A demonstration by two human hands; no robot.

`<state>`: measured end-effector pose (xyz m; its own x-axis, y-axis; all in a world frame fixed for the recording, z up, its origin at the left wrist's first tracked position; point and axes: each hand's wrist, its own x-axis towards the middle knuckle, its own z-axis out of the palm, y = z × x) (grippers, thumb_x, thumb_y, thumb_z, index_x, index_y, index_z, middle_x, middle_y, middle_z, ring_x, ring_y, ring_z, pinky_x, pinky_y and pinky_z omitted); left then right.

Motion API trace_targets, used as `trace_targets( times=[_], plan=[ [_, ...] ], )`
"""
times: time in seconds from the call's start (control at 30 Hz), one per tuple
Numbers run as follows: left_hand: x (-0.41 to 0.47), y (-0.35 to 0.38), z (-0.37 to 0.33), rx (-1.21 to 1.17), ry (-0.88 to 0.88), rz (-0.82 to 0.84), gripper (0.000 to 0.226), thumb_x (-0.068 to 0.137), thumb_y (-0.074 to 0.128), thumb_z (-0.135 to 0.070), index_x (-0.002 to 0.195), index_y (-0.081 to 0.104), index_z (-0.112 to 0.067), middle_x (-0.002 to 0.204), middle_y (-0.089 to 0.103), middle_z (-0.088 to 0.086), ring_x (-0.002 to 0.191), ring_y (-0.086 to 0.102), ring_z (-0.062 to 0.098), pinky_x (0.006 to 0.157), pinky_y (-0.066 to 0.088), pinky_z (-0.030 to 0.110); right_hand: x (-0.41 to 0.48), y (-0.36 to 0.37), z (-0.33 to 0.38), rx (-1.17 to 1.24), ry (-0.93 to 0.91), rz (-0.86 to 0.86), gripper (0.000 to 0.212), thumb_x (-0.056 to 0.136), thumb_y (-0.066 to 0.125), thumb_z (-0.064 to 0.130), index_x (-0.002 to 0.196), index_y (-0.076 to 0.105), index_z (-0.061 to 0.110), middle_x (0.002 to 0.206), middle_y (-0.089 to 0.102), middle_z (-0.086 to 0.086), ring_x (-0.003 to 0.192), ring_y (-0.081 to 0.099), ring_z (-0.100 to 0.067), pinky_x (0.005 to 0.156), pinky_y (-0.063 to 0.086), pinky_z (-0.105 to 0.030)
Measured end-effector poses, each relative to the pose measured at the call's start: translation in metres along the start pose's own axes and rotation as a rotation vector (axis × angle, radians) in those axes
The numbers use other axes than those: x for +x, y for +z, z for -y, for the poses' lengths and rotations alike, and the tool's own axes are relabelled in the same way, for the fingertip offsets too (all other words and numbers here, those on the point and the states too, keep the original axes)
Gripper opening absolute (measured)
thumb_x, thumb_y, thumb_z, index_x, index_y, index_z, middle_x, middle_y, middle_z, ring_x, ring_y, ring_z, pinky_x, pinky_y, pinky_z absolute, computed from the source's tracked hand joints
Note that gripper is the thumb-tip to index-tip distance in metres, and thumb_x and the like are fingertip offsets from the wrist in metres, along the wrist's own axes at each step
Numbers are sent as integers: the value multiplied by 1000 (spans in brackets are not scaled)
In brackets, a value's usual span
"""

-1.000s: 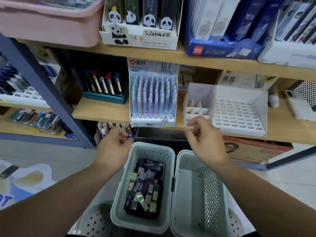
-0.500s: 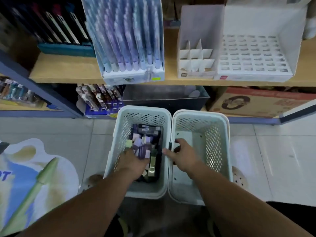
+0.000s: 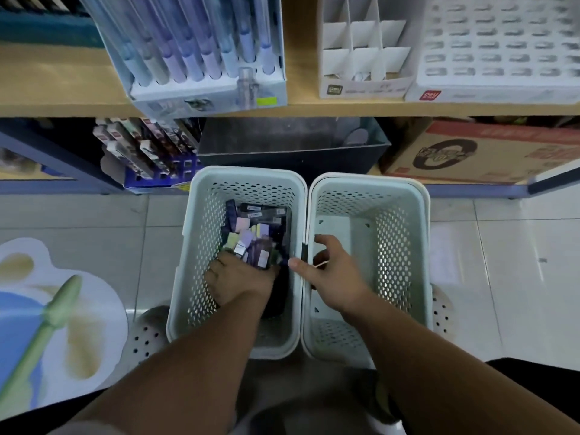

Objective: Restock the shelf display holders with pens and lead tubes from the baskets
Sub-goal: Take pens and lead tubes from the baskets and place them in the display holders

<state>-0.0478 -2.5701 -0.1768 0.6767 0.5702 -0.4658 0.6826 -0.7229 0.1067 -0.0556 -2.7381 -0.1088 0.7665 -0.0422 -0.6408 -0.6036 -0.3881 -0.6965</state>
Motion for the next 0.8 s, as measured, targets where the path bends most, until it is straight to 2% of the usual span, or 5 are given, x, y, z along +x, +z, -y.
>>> trace_targets(
  times=[0.13,0.23,0.33,0.57,0.8],
  plan=[
    [15,-3,2,-70,9,59,115,47,83,-72,133,38,-11,139,49,15,127,47,35,102,42,42,2,1,-4,2,-7,-24,81,77,74,67,143,39,36,105,56,10,88,67,-14,72,57,-33],
    [24,-7,1,-161,50,118,99,40,83,-71,117,51,-17,113,64,7,101,64,29,82,57,38,2,1,-5,10,-9,-28,81,76,74,68,142,40,37,106,56,9,87,67,-14,70,58,-33],
    [30,-11,-1,-218,100,201,75,47,84,-61,102,49,-23,94,60,-3,78,59,22,63,48,27,2,4,-5,12,-3,-38,79,76,75,67,141,41,37,105,57,8,86,68,-15,72,61,-37],
    [33,-10,0,-280,187,232,54,60,83,-39,102,55,-20,96,64,1,84,65,25,71,51,29,0,2,-4,24,1,-42,77,78,74,66,141,42,36,105,57,7,89,67,-14,76,62,-41],
    [38,-23,0,-362,183,294,29,64,75,-29,89,63,-21,82,68,-6,68,64,14,54,45,20,-3,2,-1,17,3,-30,80,79,73,65,144,40,34,108,55,8,95,64,-14,86,60,-46]
  ],
)
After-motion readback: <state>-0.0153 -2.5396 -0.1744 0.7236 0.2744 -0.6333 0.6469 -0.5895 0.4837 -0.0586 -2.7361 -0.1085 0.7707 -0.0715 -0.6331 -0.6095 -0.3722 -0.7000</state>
